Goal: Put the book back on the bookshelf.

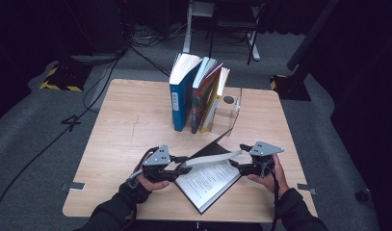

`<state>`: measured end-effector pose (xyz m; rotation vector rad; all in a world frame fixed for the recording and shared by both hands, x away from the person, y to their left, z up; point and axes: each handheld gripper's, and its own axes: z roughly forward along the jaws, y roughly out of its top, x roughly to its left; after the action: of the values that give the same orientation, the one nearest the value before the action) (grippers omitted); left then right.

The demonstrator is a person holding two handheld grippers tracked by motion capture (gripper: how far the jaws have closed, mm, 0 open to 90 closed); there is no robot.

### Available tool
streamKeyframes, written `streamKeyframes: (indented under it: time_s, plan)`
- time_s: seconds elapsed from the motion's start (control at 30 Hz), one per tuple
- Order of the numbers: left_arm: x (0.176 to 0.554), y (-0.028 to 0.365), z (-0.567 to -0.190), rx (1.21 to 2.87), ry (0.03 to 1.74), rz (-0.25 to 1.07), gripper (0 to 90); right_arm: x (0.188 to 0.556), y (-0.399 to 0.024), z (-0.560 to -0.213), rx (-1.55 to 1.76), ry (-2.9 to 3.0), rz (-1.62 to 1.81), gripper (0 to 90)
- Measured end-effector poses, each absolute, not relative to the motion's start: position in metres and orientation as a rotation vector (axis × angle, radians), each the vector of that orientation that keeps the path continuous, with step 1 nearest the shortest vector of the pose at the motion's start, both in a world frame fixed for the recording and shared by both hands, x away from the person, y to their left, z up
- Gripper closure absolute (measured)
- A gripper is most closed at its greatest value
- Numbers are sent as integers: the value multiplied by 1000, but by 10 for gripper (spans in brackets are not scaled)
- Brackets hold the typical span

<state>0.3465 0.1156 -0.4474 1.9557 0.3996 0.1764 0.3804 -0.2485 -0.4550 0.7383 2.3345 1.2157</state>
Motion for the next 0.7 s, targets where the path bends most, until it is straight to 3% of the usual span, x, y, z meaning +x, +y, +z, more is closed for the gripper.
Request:
streamKeyframes:
  time_s: [0.13,0.43,0.7]
  plan:
    - [356,124,-450,1928,462,169,502,386,-242,-450,741,2297,1241,275]
    - [364,129,-450,1926,542,242,457,395,-231,-441,721,2274,1258,344]
    - [369,110,-450,2010,518,282,438,402,-223,-437,765,2241,1264,301]
